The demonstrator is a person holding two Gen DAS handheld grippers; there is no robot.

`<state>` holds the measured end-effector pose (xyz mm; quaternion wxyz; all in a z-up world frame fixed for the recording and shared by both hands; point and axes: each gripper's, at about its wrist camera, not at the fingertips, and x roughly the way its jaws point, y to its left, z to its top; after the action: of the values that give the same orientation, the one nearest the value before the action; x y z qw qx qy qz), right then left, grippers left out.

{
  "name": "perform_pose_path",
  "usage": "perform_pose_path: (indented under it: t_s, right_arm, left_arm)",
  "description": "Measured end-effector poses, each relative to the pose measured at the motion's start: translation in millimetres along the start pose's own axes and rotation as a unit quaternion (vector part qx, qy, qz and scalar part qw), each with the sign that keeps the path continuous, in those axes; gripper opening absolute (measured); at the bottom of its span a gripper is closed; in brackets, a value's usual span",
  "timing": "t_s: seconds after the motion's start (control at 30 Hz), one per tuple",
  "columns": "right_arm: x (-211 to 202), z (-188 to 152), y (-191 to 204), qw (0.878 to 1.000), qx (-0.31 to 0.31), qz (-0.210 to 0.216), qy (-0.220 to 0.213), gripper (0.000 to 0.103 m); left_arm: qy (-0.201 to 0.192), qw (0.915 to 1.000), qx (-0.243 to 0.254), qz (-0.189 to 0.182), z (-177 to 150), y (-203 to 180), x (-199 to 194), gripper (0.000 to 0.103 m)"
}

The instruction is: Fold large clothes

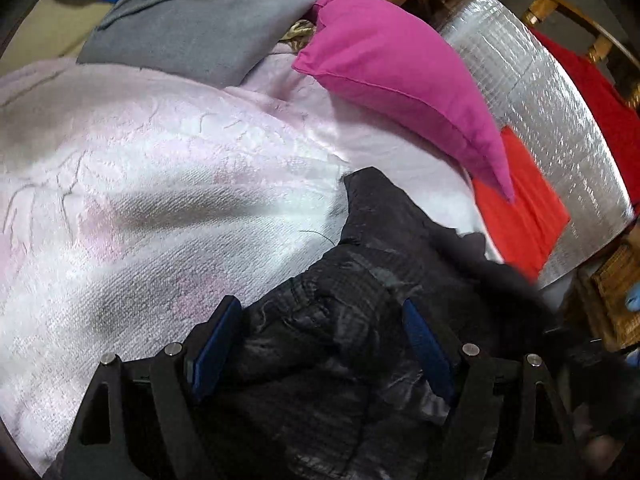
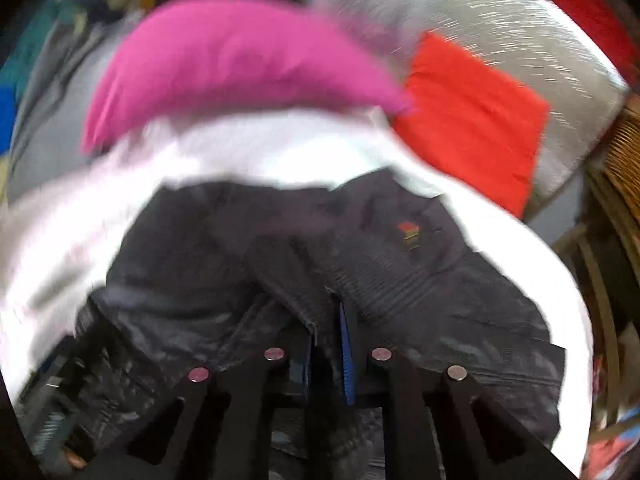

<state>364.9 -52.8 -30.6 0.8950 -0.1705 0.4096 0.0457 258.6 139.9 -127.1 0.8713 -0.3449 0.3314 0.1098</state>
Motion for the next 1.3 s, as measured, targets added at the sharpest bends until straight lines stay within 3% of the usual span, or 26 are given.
perform_pose_path:
  t_s: [0.1, 0.17, 0.2, 0.23, 0.27, 0.3, 0.33, 0.47, 0.6, 0.63, 0.7, 0.83, 0.97, 1.0, 1.03, 1.1, 1.13, 1.2, 1.23, 1.3]
  right_arm:
    - [-29.1, -22.5, -57.1, 0.992, 0.119, 0.004, -0.040, 0.013]
    - [-27.1, -52.2, -102.6, 0.974, 0.222, 0.018, -0.036, 0.017]
    - [-22.9, -67.0, -120.2, 0.965, 0.261, 0.031, -0.029, 0.028]
    - [-14.8, -86.6, -138.8, 0.952, 0.302, 0.042, -0.012, 0.050]
    - [-4.6, -104.1, -154.2, 0.939, 0.338, 0.062, 0.007, 0.063]
    - [2.8, -117.2, -164.0, 0.930, 0.358, 0.085, 0.015, 0.070]
    - [7.9, -129.3, -172.2, 0.922, 0.372, 0.103, 0.018, 0.070]
    - [10.7, -134.7, -176.8, 0.930, 0.348, 0.116, 0.013, 0.070]
    - [-8.0, -111.8, -151.8, 0.968, 0.246, 0.055, -0.010, 0.070]
    - [-14.5, -105.8, -148.2, 0.972, 0.231, 0.044, -0.025, 0.070]
    - [-24.3, -102.4, -155.5, 0.963, 0.258, 0.058, -0.042, 0.070]
    - [-14.2, -129.8, -190.1, 0.910, 0.402, 0.095, -0.034, 0.071]
    - [15.9, -180.2, -212.3, 0.819, 0.544, 0.180, 0.011, 0.072]
    - [19.6, -187.4, -213.8, 0.804, 0.561, 0.198, 0.012, 0.072]
    - [21.5, -191.5, -214.3, 0.794, 0.570, 0.211, 0.014, 0.072]
    - [18.8, -191.0, -215.0, 0.793, 0.568, 0.220, 0.011, 0.072]
    - [17.1, -191.7, -216.5, 0.784, 0.574, 0.235, 0.009, 0.072]
    - [19.3, -196.5, -221.5, 0.755, 0.601, 0.262, 0.010, 0.072]
    - [20.1, -200.7, -223.4, 0.734, 0.619, 0.280, 0.010, 0.072]
    - [18.9, -204.6, -226.4, 0.718, 0.632, 0.291, 0.008, 0.072]
  left_arm:
    - [-0.002, 0.9999, 0.013, 0.010, -3.2, -1.5, 1.2, 0.083]
    - [-0.004, 0.9997, 0.018, 0.013, -4.5, -2.1, 0.4, 0.083]
    - [-0.005, 0.9997, 0.021, 0.014, -4.7, -1.5, 1.0, 0.083]
    - [-0.005, 0.9996, 0.024, 0.017, -5.2, -1.7, 1.5, 0.083]
    - [-0.006, 0.9995, 0.026, 0.019, -5.8, -1.9, 1.4, 0.083]
    - [-0.007, 0.9994, 0.028, 0.020, -6.4, -1.9, 1.9, 0.083]
    - [-0.007, 0.9992, 0.031, 0.023, -6.9, -2.5, 1.7, 0.083]
    - [-0.009, 0.9986, 0.041, 0.033, -7.9, -4.2, 3.4, 0.083]
    - [-0.009, 0.9983, 0.045, 0.037, -7.9, -4.0, 4.5, 0.083]
    - [-0.009, 0.9982, 0.045, 0.037, -8.1, -3.8, 4.5, 0.083]
    - [-0.009, 0.9982, 0.047, 0.037, -8.3, -3.6, 4.8, 0.084]
    - [-0.008, 0.9981, 0.049, 0.036, -8.4, -3.0, 5.3, 0.085]
    - [-0.006, 0.9978, 0.053, 0.038, -8.6, -3.0, 6.4, 0.085]
    - [-0.006, 0.9978, 0.054, 0.039, -8.6, -3.2, 6.6, 0.085]
    - [-0.006, 0.9978, 0.054, 0.039, -8.5, -3.0, 6.7, 0.085]
    - [-0.006, 0.9978, 0.054, 0.039, -8.1, -2.8, 6.8, 0.085]
    - [-0.006, 0.9977, 0.055, 0.039, -8.1, -2.8, 7.0, 0.085]
    - [-0.006, 0.9977, 0.055, 0.039, -8.2, -2.6, 6.9, 0.085]
    - [-0.006, 0.9977, 0.055, 0.038, -8.3, -2.5, 7.0, 0.085]
    - [-0.006, 0.9976, 0.056, 0.038, -8.4, -2.6, 7.4, 0.085]
